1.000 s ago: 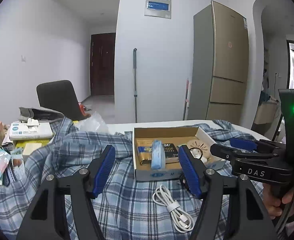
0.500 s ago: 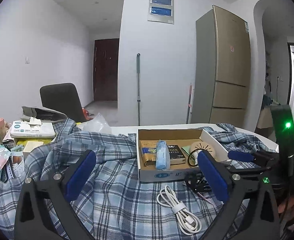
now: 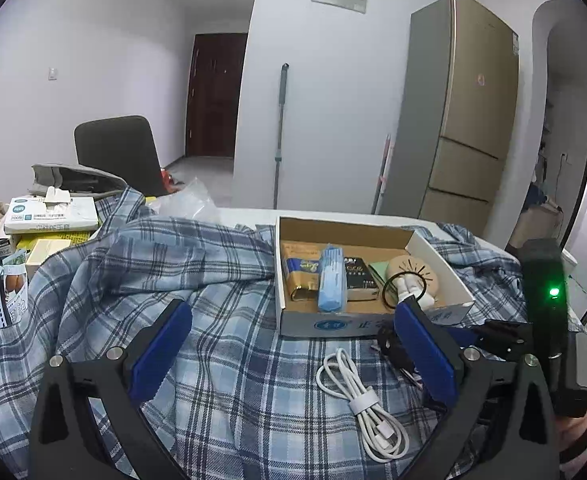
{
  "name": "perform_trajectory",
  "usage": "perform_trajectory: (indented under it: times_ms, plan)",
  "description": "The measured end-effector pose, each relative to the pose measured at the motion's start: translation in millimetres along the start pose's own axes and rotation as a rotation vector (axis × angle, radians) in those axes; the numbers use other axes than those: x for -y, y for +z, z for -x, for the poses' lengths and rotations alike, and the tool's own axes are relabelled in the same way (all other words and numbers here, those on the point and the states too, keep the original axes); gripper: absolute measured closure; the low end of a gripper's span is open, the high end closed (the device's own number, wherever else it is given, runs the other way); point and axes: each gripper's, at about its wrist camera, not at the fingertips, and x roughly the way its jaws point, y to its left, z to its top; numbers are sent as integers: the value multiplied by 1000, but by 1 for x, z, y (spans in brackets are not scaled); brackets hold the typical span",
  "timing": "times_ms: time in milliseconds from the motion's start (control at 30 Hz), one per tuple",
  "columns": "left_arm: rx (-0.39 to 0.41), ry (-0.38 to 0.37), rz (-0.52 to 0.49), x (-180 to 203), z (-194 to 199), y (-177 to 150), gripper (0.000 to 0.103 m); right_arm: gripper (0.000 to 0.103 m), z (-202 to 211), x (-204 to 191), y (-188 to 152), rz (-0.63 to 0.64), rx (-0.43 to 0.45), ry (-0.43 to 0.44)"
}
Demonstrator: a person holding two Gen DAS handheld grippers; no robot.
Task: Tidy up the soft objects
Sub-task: 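Grasp the black coiled cable with the right gripper, then grasp the white USB cable with the left gripper while the right lifts the black cable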
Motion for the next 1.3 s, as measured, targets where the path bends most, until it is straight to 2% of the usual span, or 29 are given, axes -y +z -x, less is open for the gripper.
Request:
perform_trajectory:
  times_ms: [67, 133, 200, 267, 433, 567, 667, 800, 900, 933, 967, 1033, 1200, 1300]
  plan:
    - [3, 0, -7, 2, 1, -1, 0, 66, -7, 1, -1, -5, -35, 7]
    - [10, 0, -17, 4, 1, -1, 0, 69, -9, 2, -1, -8, -47, 13]
    - [14, 1, -22, 5, 2, -1, 0, 86, -6, 1, -2, -7, -34, 18]
    - [14, 1, -23, 5, 2, -1, 0, 93, 0, -1, -2, 2, -4, 22]
    - [13, 9, -18, 4, 2, -1, 0, 96, 18, -4, 1, 31, 63, 2]
    - [14, 16, -35, 8, 2, -2, 0, 96, 76, 0, 12, 48, 230, -57]
    - [22, 16, -51, 11, 3, -2, 0, 96, 110, 6, 16, 39, 297, -100]
    - [26, 8, -63, 13, 4, -3, 0, 96, 124, 13, 8, 25, 325, -154]
    - [24, -2, -60, 13, 5, -2, 1, 96, 116, 20, -3, 1, 328, -176]
    - [11, 1, -59, 12, 4, 0, 5, 96, 112, 21, -6, -9, 319, -177]
    - [-12, 7, -58, 13, 2, 1, 14, 96, 106, 25, -9, -29, 310, -173]
    - [-91, -13, -44, 14, -3, 4, 24, 96, 97, 32, -14, -63, 286, -155]
    - [-272, -28, -18, 28, -16, 4, 41, 96, 89, 33, -16, -62, 262, -154]
    - [-366, -31, 17, 37, -25, 0, 58, 96, 87, 30, -19, -50, 255, -147]
